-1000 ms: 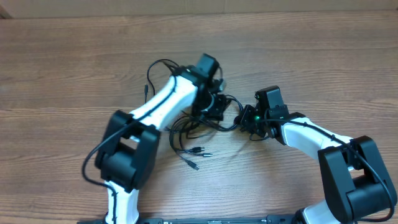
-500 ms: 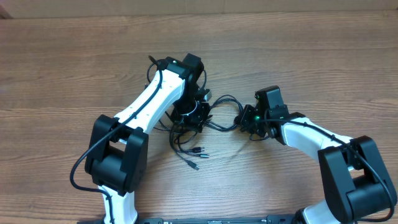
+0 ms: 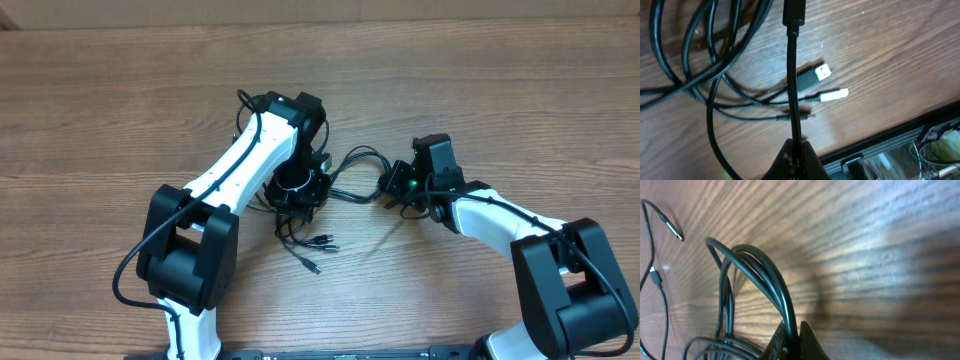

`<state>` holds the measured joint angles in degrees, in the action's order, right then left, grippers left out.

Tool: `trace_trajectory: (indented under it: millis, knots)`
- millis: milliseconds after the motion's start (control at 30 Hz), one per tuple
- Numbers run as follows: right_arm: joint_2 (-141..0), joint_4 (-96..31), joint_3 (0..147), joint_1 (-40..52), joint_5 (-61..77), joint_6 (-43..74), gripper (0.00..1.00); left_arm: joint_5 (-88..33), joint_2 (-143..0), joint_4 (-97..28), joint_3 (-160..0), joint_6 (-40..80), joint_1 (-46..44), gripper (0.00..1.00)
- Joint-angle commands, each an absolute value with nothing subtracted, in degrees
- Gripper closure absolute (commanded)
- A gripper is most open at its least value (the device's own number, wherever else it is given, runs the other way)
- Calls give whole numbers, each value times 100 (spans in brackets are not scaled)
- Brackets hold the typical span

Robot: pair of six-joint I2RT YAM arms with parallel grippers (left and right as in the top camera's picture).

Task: Untangle cables

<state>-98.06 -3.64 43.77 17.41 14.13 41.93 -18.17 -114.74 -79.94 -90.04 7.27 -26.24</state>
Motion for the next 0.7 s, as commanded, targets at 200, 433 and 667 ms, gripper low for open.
trace_trajectory:
  millis: [200,433,667]
  knots:
    - [-9850,-266,4344,1767,941,4200,96,-1741,-11347,-8208,-8825,685,-2749,96]
    - [-9850,-237,4344,1767,891,4202,96,-1623,-11347,-8228,-8659,690,-2834,94]
    - [-9850,314,4344,1765,840,4204,96,-1153,-11347,-8176,-8431,1076,-2834,96]
